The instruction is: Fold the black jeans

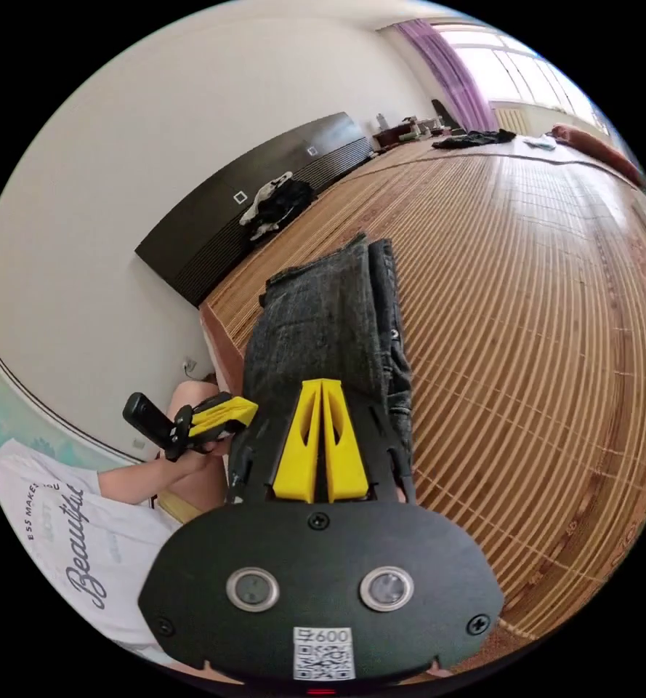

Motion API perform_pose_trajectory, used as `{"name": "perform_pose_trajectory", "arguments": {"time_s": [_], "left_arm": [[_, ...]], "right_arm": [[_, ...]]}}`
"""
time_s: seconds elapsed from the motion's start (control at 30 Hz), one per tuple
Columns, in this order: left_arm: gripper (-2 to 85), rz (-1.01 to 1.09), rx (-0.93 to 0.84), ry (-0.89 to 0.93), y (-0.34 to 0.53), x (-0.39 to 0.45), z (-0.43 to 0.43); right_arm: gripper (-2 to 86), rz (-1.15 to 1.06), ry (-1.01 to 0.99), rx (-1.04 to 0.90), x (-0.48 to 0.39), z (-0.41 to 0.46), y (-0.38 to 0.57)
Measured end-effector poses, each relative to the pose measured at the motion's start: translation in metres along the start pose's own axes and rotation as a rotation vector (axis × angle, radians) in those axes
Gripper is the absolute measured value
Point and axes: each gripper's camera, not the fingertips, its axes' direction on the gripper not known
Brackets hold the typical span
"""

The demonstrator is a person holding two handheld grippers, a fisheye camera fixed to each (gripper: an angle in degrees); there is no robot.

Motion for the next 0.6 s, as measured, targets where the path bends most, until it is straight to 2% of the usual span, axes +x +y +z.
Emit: {"name": "perform_pose_trajectory", "arguments": {"time_s": [0.03,0.07,0.1,0.23,0.3,0.37,0.53,0.6], "left_arm": [[0.2,-0.007,0.005,-0.001,0.0,0.001,-0.004],[0.2,-0.009,0.008,-0.001,0.0,0.001,-0.006],[0.1,-0.014,0.015,0.0,-0.001,0.001,-0.009],[0.1,-0.02,0.019,0.003,-0.006,0.003,-0.021],[0.0,-0.023,0.021,0.011,-0.011,0.003,-0.029],[0.0,-0.026,0.02,0.012,-0.015,0.003,-0.036],[0.0,-0.03,0.024,0.008,-0.03,0.005,-0.058],[0.0,-0.039,0.035,0.014,-0.033,0.004,-0.065]], "right_arm": [[-0.9,0.087,0.101,0.067,0.011,-0.014,0.001],[-0.9,0.129,0.286,0.113,0.014,-0.025,0.002],[-0.9,0.109,0.337,0.128,0.011,-0.029,0.002],[-0.9,-0.048,0.133,0.183,-0.022,-0.033,-0.016],[-0.8,-0.117,0.049,0.104,-0.042,-0.011,-0.034],[-0.8,-0.175,-0.134,-0.122,-0.059,0.04,-0.061],[-0.8,-0.279,-0.168,-0.355,-0.078,0.107,-0.085],[-0.8,-0.24,-0.158,-0.366,-0.067,0.107,-0.095]]}}
